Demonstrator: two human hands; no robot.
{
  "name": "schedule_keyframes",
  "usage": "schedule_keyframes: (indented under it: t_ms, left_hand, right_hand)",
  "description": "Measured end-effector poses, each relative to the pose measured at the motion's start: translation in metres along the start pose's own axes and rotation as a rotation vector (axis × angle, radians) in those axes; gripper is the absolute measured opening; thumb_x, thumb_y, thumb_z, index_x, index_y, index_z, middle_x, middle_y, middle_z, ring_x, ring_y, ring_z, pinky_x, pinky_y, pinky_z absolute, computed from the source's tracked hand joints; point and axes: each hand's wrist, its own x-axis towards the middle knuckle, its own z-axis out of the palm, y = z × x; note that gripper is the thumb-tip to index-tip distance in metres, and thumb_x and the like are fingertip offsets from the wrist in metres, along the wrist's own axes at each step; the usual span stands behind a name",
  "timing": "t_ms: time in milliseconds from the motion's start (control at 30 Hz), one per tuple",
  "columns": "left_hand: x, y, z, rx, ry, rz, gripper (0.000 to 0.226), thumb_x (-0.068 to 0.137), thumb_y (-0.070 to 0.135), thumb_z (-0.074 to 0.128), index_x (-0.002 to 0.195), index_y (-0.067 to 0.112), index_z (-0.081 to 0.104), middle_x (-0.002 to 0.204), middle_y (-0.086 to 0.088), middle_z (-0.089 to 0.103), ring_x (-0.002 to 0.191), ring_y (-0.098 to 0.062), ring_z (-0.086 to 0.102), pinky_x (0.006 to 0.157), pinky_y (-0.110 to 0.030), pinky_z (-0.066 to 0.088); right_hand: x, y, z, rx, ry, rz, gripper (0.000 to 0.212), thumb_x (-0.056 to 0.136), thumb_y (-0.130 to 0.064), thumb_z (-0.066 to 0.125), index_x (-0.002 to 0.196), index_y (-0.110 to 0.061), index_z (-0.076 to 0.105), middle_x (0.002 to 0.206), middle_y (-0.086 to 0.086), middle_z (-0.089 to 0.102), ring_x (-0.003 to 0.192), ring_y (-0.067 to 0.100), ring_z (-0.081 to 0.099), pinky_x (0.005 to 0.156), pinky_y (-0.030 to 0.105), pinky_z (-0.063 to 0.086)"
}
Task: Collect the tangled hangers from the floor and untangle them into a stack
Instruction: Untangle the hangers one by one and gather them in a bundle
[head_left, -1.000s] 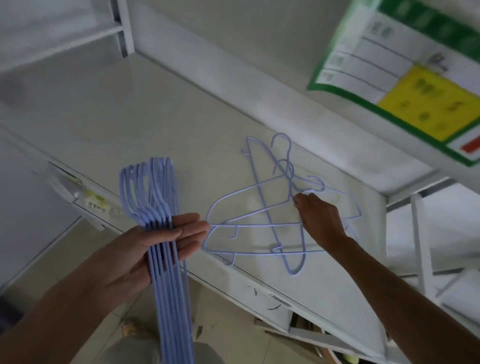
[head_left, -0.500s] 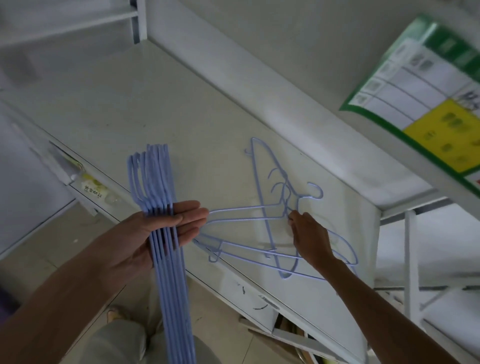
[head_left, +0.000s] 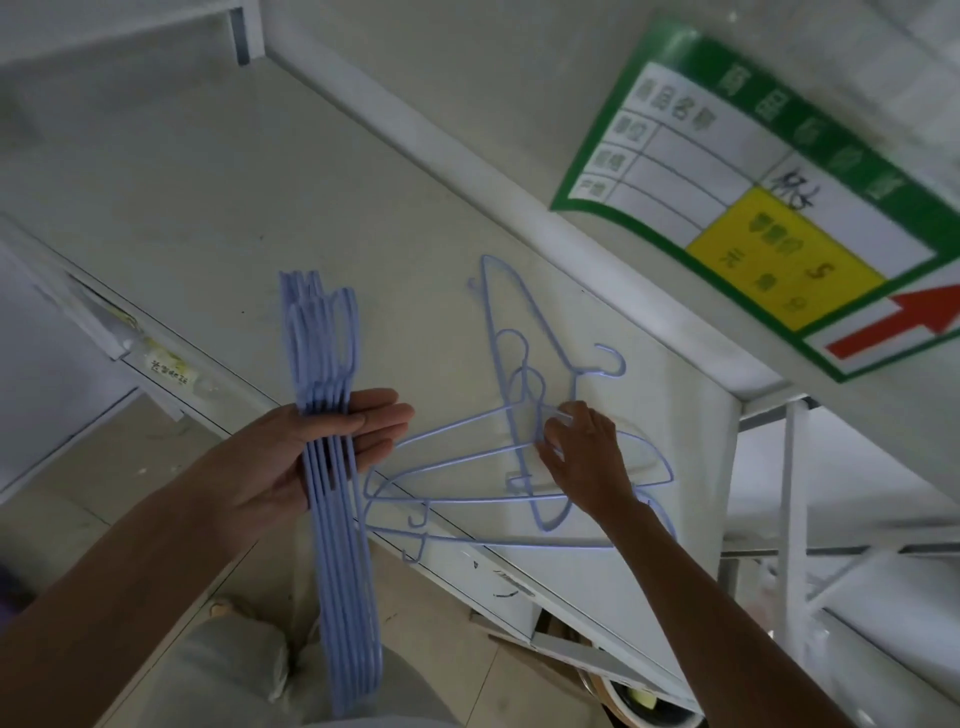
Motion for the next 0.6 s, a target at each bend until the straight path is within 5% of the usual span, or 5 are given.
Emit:
schedule_keyframes:
  t_ms: [167, 300, 467, 600]
  left_hand:
    - [0.002, -0.006, 0.004, 0.026, 0.014, -0.012, 0.035, 0.084, -0.003, 0.054, 0.113, -0.005, 0.072, 0.123, -0.025, 0.072, 0.109, -0.030, 0.074, 0.078, -0.031, 0.064]
    - [-0.005, -0.003, -0.001, 0.035, 0.018, -0.002, 0.034, 0.085, -0.001, 0.053, 0.107, -0.002, 0.078, 0.123, -0.024, 0.072, 0.111, -0.031, 0.073, 0.079, -0.032, 0.064]
    - [-0.024, 0.002, -0.009, 0.044, 0.039, 0.045, 0.033, 0.087, 0.004, 0.053, 0.107, 0.001, 0.080, 0.124, -0.023, 0.072, 0.112, -0.030, 0.073, 0.081, -0.032, 0.063]
    - [-0.043, -0.005, -0.006, -0.005, 0.037, 0.040, 0.033, 0.090, 0.007, 0.053, 0.111, -0.004, 0.076, 0.127, -0.026, 0.070, 0.113, -0.032, 0.072, 0.082, -0.032, 0.063]
  right_hand:
    - [0.011, -0.005, -0.014, 0.050, 0.016, 0.010, 0.023, 0.100, -0.037, 0.053, 0.083, -0.022, 0.054, 0.088, -0.004, 0.047, 0.079, 0.022, 0.058, 0.071, 0.035, 0.043]
    - [0.003, -0.024, -0.055, 0.120, 0.123, 0.062, 0.028, 0.094, -0.042, 0.065, 0.077, -0.026, 0.048, 0.083, -0.012, 0.035, 0.059, 0.011, 0.054, 0.048, 0.026, 0.045]
    - [-0.025, -0.082, -0.114, 0.107, 0.233, 0.159, 0.029, 0.088, -0.038, 0.077, 0.073, -0.022, 0.057, 0.079, -0.004, 0.057, 0.052, 0.021, 0.060, 0.046, 0.026, 0.046]
    - [-0.047, -0.149, -0.156, 0.122, 0.259, 0.415, 0.024, 0.091, -0.039, 0.073, 0.077, -0.022, 0.063, 0.079, -0.002, 0.064, 0.055, 0.032, 0.063, 0.051, 0.028, 0.043]
